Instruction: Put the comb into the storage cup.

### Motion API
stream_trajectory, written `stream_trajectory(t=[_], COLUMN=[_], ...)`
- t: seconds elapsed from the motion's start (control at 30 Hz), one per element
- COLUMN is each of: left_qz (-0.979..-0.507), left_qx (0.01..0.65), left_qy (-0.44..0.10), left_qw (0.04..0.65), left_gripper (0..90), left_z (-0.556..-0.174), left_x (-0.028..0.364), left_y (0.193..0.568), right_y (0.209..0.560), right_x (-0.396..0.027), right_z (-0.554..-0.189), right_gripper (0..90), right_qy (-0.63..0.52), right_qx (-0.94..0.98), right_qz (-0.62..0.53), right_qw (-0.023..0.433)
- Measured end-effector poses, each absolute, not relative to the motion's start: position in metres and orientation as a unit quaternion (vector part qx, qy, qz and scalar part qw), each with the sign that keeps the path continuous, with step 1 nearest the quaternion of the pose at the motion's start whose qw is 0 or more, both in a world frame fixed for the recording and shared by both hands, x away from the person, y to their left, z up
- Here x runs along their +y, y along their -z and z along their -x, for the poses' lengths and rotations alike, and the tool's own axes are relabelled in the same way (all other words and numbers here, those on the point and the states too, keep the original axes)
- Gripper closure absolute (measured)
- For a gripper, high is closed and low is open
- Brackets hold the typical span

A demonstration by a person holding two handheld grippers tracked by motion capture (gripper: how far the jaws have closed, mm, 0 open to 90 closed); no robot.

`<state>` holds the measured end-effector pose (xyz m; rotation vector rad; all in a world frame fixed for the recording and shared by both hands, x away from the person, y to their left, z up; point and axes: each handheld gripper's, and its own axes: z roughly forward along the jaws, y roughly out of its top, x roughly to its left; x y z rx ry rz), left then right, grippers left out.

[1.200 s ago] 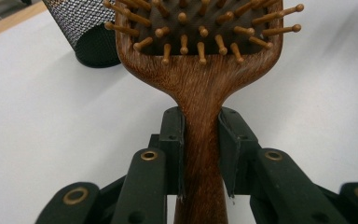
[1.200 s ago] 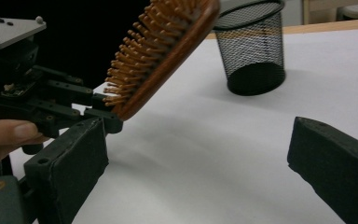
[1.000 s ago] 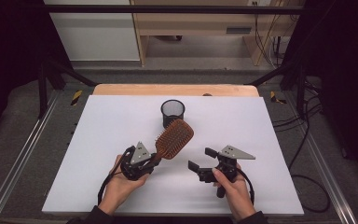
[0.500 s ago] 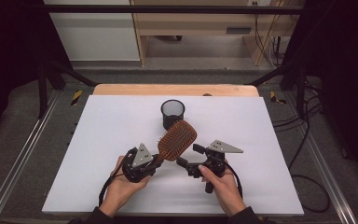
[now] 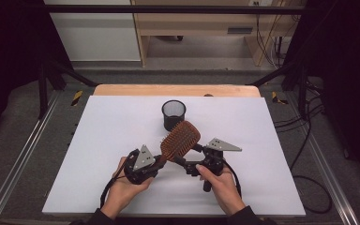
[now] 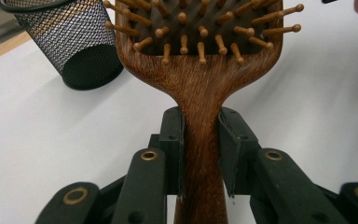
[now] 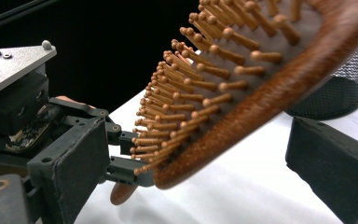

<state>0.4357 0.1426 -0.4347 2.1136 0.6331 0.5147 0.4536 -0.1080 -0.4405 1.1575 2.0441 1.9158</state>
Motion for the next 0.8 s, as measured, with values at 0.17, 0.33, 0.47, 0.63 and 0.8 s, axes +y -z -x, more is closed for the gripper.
stream_trajectory(t=[0.17,0.33,0.47,0.63,0.8], left_qz=[-0.841,-0.838,-0.836,-0.834,-0.832], left_qx=[0.251,0.248,0.247,0.246,0.246], left_qy=[-0.21,-0.212,-0.215,-0.218,-0.221], left_qw=[0.431,0.437,0.439,0.443,0.446], left_gripper=[72.8,72.8,72.8,72.8,72.8], left_z=[-0.434,-0.432,-0.431,-0.431,-0.43], left_x=[0.141,0.14,0.14,0.142,0.142], left_y=[0.433,0.432,0.431,0.43,0.429], right_y=[0.439,0.436,0.434,0.431,0.429], right_x=[-0.103,-0.098,-0.094,-0.093,-0.093], right_z=[-0.456,-0.457,-0.458,-0.46,-0.463], right_gripper=[8.2,10.2,11.4,13.6,15.6], right_qy=[-0.637,-0.642,-0.643,-0.647,-0.648], right_qx=[0.669,0.667,0.665,0.659,0.655], right_qz=[-0.38,-0.377,-0.378,-0.381,-0.387], right_qw=[0.05,0.045,0.044,0.041,0.04])
